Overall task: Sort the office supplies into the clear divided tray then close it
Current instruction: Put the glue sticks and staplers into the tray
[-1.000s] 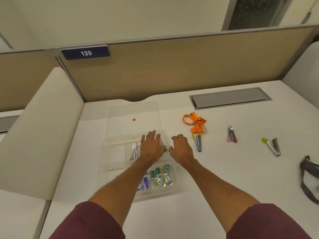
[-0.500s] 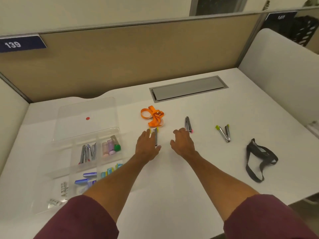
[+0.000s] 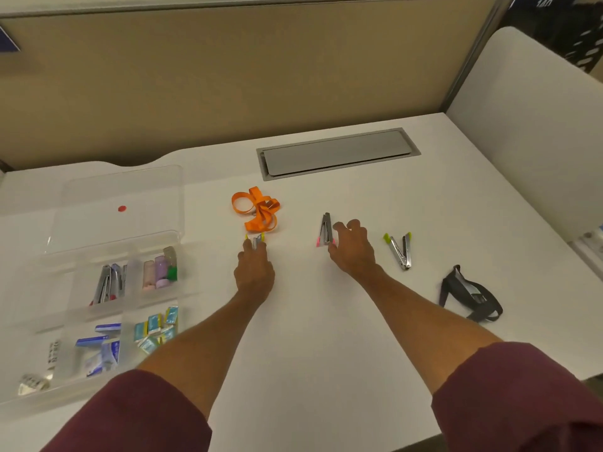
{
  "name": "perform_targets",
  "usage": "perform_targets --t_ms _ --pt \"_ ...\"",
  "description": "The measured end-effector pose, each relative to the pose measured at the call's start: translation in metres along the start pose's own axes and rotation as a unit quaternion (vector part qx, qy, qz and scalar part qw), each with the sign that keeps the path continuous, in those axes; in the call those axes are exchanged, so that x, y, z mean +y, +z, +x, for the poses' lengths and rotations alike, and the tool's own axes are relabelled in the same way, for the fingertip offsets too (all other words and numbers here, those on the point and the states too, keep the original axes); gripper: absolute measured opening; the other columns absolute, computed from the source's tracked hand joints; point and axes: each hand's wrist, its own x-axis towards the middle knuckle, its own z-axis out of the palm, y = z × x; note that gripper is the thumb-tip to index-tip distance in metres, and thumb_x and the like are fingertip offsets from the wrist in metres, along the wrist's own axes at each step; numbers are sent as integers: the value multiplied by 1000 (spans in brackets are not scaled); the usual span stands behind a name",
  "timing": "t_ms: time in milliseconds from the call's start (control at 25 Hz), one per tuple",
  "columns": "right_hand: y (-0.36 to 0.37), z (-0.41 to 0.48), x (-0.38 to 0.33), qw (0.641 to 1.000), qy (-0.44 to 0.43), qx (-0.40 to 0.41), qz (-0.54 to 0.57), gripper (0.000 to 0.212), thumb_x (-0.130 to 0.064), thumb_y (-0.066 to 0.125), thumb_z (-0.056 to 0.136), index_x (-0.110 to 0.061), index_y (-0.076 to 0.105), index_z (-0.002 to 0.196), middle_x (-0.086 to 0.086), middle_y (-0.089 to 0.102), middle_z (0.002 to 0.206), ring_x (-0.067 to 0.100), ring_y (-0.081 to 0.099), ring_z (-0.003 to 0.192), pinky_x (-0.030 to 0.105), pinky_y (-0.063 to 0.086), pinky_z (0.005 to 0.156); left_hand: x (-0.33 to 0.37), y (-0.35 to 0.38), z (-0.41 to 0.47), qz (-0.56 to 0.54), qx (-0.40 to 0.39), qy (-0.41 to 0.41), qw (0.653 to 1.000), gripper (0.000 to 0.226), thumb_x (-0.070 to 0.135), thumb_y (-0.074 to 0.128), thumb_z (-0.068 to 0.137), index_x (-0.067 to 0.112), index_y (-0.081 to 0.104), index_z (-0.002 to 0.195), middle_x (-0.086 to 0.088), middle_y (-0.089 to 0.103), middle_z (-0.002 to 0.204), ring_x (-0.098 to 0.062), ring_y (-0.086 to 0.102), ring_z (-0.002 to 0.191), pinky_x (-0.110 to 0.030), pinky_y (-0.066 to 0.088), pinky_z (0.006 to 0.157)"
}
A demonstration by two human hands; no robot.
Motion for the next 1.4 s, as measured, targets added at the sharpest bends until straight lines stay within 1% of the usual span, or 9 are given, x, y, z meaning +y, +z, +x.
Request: perform_targets --t_ms 200,280,360,440,520,680,920,1080,1400 --pt "2 25 -10 998 4 -53 36 60 -29 57 89 -27 31 143 17 37 135 36 37 126 48 46 95 1 -2 6 -110 41 -50 992 54 -4 52 87 19 47 136 -10 45 138 -30 53 118 -41 52 91" --pt "7 33 -16 996 -10 -85 -6 59 -34 52 93 -28 26 146 16 34 141 37 34 129 47 43 100 2 -3 7 -119 49 -51 990 55 -4 53 87 19 45 137 -9 52 132 -28 53 118 -39 51 92" --pt "14 37 -20 994 -20 -102 -30 48 -31 49 95 -23 38 141 16 37 140 37 35 127 44 42 99 1 -7 10 -118 62 -48 990 54 -3 53 88 18 43 137 -10 59 122 -27 55 112 -37 51 89" --pt "21 35 -21 996 -17 -84 -14 36 -19 50 91 -15 52 127 17 43 132 36 40 122 40 45 93 -1 -13 11 -114 72 -50 990 51 -3 53 89 17 44 134 -11 62 116 -26 57 107 -35 52 85" --pt "23 31 -23 998 -6 -67 10 34 -10 52 85 -10 55 119 16 46 124 35 45 117 37 46 88 -3 -22 11 -107 84 -46 990 45 -4 52 89 14 45 130 -11 63 113 -26 58 104 -33 51 81" --pt "15 27 -44 997 1 -59 43 37 -11 57 84 -11 55 121 16 46 126 34 46 118 37 47 89 -13 -45 14 -109 110 -31 987 34 -3 52 90 12 49 121 -13 65 109 -26 59 100 -31 51 76" --pt "20 14 -116 996 -44 -61 46 40 -23 64 86 -15 56 124 15 49 123 28 52 114 34 51 87 -46 -84 13 -134 150 -19 979 11 3 53 91 7 60 99 -14 66 96 -28 61 88 -39 54 75" --pt "34 -4 -178 990 -96 -62 87 39 -21 66 83 -15 58 121 13 52 126 28 52 115 37 50 91 -95 -115 7 -134 193 -2 972 9 3 54 88 4 64 86 -15 68 86 -30 61 82 -41 52 68" --pt "61 -46 -289 976 -163 -104 100 39 -24 63 85 -15 59 123 17 49 123 32 53 114 38 48 92 -205 -154 -19 -170 256 -50 950 7 6 61 87 4 64 81 -9 67 80 -23 58 76 -30 45 64"
